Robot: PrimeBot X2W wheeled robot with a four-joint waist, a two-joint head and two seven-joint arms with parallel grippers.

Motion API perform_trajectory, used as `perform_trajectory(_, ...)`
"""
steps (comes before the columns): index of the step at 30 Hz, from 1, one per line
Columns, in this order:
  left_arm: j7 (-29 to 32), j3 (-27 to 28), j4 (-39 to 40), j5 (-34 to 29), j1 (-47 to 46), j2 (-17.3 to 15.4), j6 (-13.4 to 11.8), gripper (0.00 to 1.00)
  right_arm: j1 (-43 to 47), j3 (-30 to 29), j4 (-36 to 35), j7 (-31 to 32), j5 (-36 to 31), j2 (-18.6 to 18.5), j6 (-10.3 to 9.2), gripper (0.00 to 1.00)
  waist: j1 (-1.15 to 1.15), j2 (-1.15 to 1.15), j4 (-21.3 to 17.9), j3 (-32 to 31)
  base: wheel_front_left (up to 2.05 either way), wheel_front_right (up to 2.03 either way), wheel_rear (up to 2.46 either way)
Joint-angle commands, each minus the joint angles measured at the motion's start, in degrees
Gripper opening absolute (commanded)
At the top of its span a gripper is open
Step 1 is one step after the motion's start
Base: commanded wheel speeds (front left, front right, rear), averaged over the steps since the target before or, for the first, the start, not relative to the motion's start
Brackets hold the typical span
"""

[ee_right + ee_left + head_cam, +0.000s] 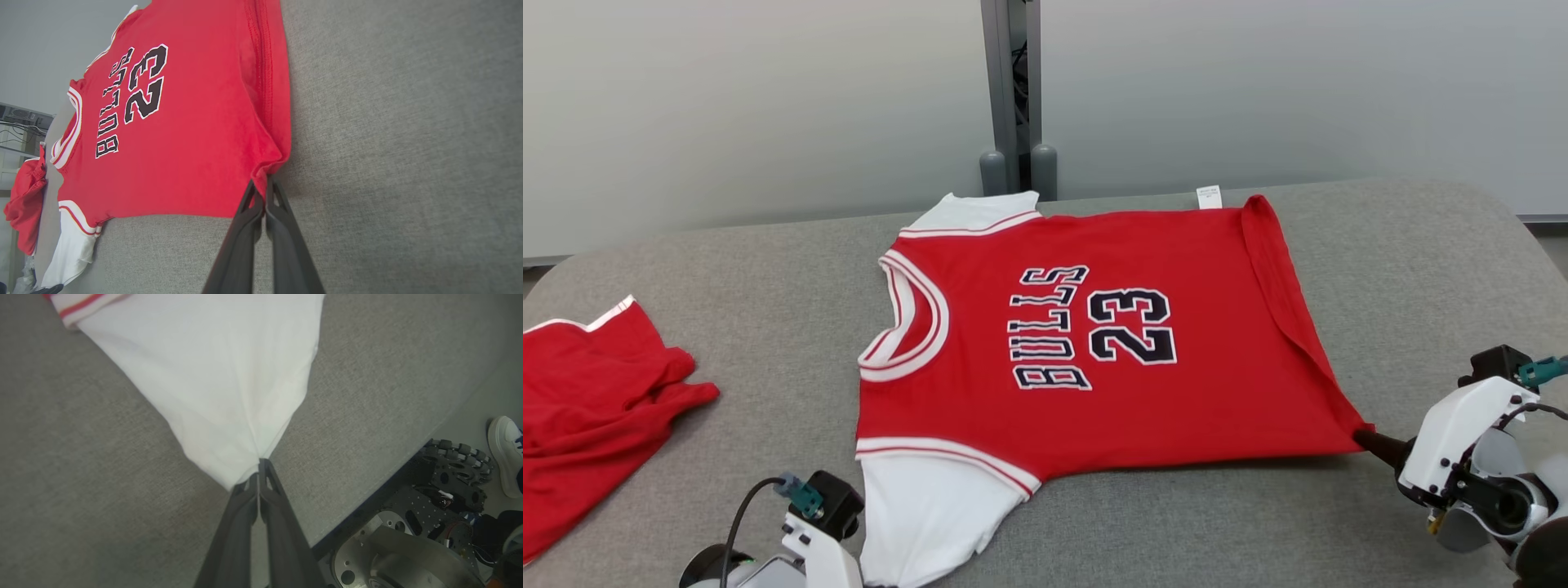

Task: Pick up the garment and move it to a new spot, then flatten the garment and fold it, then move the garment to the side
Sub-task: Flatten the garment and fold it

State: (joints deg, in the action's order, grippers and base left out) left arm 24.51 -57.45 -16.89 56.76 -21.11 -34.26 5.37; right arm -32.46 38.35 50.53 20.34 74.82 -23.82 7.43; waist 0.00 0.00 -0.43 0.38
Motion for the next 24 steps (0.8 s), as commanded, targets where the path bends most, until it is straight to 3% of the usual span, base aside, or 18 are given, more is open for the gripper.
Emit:
perform_trajectory(1, 2.46, -0.03, 3.57, 1.49, 1.74, -2.44, -0.94, 0.0, 1.22, 0.09, -1.33, 2.04, 0.97, -1.46, 0.11, 0.0, 0.0, 0.0, -0.35, -0.53, 0.0, 0.0, 0.0)
perform_trajectory(12, 11.75, 0.0, 22.9, 8.9, 8.68, -12.15, -7.68, 0.0, 7.52, -1.02, -7.62, 11.92, 5.26, -6.07, 0.11, 0.0, 0.0, 0.0, -1.24, -1.6, 0.0, 0.0, 0.0)
perform_trajectory(24, 14.7, -0.62, 30.83, 12.25, 12.2, -15.96, -10.05, 0.0, 15.36, -5.06, -13.49, 13.06, 9.51, -8.26, 0.11, 0.0, 0.0, 0.0, -0.81, -1.32, 0.0, 0.0, 0.0)
